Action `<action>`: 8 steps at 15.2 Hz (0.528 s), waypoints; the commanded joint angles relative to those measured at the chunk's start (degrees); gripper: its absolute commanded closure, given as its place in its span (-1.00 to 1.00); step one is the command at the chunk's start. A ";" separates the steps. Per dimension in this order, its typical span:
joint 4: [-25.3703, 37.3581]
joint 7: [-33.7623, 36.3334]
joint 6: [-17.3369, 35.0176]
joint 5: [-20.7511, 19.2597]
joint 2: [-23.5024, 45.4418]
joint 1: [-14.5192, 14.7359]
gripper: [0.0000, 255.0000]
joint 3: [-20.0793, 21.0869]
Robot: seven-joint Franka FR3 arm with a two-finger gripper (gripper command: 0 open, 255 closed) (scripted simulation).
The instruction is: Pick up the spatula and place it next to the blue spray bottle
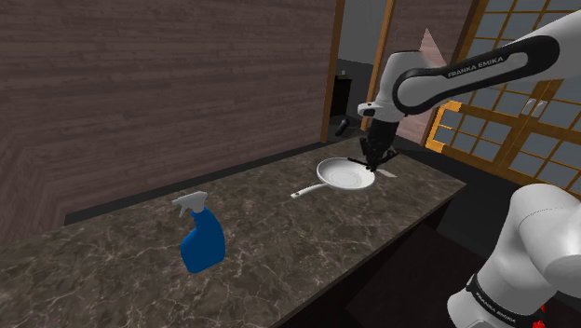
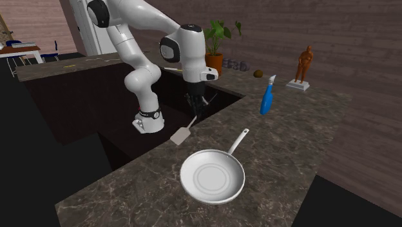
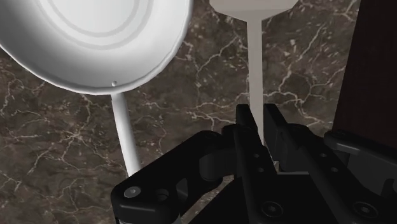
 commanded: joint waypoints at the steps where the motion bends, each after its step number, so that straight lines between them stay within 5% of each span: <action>1: 1.21 0.14 -1.64 0.07 -0.42 0.04 1.00 0.29; 8: 5.29 0.65 -7.46 0.18 -2.21 0.03 1.00 1.36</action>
